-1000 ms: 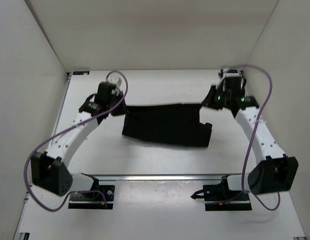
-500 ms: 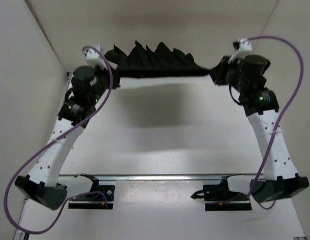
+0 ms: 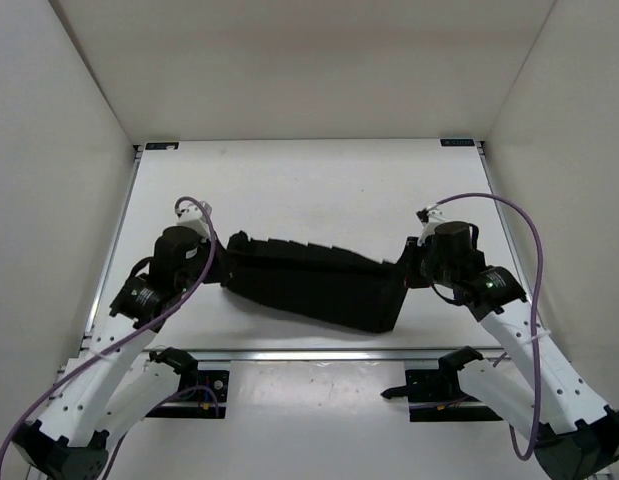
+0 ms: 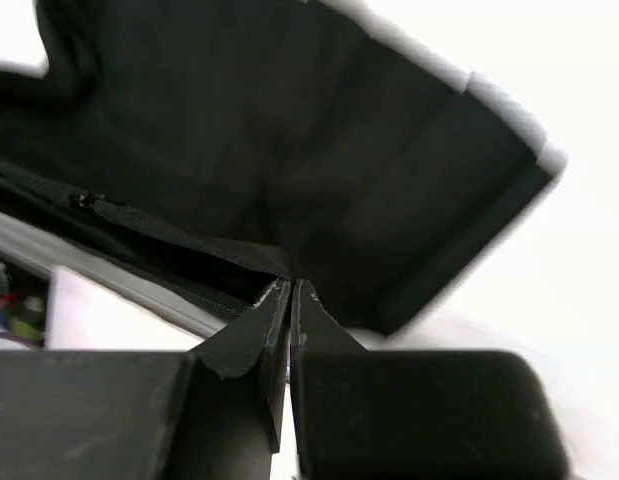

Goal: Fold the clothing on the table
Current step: Flatten the skirt out, then fold the skirt

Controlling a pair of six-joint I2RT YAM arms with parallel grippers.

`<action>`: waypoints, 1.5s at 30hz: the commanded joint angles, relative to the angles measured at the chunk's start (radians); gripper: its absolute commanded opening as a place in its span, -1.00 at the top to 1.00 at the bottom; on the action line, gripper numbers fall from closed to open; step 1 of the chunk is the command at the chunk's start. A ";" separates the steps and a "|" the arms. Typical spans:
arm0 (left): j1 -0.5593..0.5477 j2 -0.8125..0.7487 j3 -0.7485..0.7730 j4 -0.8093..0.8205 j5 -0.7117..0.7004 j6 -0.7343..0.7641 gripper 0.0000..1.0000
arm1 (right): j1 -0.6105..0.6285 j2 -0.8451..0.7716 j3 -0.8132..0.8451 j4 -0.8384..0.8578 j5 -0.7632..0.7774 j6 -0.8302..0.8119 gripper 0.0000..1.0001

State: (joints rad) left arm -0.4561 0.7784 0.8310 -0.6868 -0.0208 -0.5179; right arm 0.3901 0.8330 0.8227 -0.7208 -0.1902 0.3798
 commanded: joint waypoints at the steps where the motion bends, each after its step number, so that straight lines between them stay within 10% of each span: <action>1: 0.048 0.020 0.002 -0.057 -0.050 0.008 1.00 | -0.045 0.017 -0.028 0.033 0.079 0.038 1.00; 12: 0.102 0.321 0.003 0.165 0.016 0.070 1.00 | -0.171 0.228 -0.034 0.190 -0.026 -0.011 0.99; 25: 0.134 0.602 0.585 0.149 -0.037 0.193 1.00 | -0.247 0.483 0.668 0.141 0.073 -0.139 1.00; 34: 0.068 0.346 0.191 0.122 0.007 0.133 1.00 | -0.215 0.220 0.163 0.123 0.054 -0.021 0.99; 45: 0.057 0.188 0.071 -0.034 0.016 0.073 1.00 | -0.167 0.078 -0.013 0.053 -0.050 0.081 1.00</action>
State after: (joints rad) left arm -0.4446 0.9356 0.9058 -0.7094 0.0341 -0.4465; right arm 0.2676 0.8661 0.8207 -0.7063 -0.2310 0.4702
